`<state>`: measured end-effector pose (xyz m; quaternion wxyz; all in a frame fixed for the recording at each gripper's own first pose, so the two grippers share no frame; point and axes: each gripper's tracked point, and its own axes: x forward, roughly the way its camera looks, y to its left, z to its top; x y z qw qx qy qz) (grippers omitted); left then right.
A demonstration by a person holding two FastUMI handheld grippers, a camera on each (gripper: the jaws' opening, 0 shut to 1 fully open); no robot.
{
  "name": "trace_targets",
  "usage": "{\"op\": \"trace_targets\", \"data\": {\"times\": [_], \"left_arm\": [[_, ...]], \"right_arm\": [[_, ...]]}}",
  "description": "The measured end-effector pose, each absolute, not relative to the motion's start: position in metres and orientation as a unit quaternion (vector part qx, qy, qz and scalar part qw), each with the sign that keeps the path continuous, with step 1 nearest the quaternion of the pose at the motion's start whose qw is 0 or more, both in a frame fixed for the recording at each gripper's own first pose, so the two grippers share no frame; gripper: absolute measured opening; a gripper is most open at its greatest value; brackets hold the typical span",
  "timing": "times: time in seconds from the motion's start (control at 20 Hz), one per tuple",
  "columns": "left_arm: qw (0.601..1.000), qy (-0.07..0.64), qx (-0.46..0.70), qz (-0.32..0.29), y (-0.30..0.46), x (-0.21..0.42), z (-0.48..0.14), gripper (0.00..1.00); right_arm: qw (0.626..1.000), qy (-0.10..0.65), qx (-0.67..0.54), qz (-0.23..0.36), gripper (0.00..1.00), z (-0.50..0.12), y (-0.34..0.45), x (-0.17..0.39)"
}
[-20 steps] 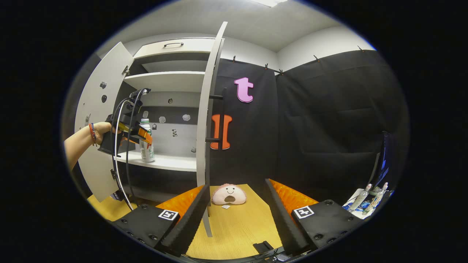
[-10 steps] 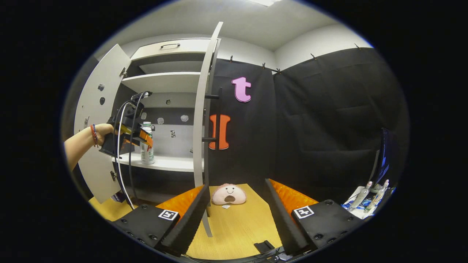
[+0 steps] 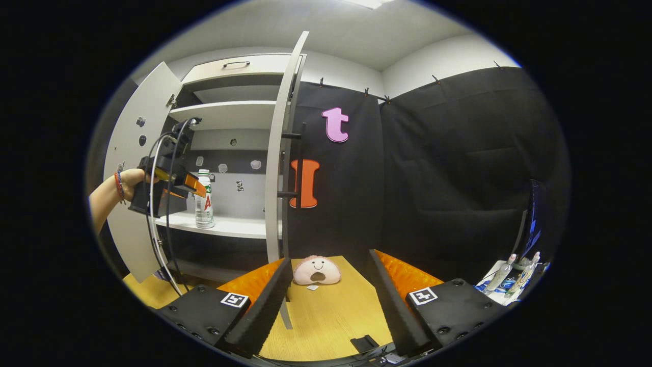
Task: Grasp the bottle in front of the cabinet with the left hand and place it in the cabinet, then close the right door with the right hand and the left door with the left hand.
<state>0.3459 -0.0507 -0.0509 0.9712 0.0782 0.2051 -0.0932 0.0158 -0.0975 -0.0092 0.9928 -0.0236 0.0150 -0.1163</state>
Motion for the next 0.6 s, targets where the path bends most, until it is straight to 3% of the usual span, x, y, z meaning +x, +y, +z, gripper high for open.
{"op": "trace_targets", "data": {"times": [0.6], "left_arm": [[0.988, 0.079, 0.074, -0.115, -0.032, 0.211, 0.065, 0.95]], "right_arm": [[0.994, 0.017, -0.030, -0.101, 0.94, 0.003, -0.113, 0.068]]}}
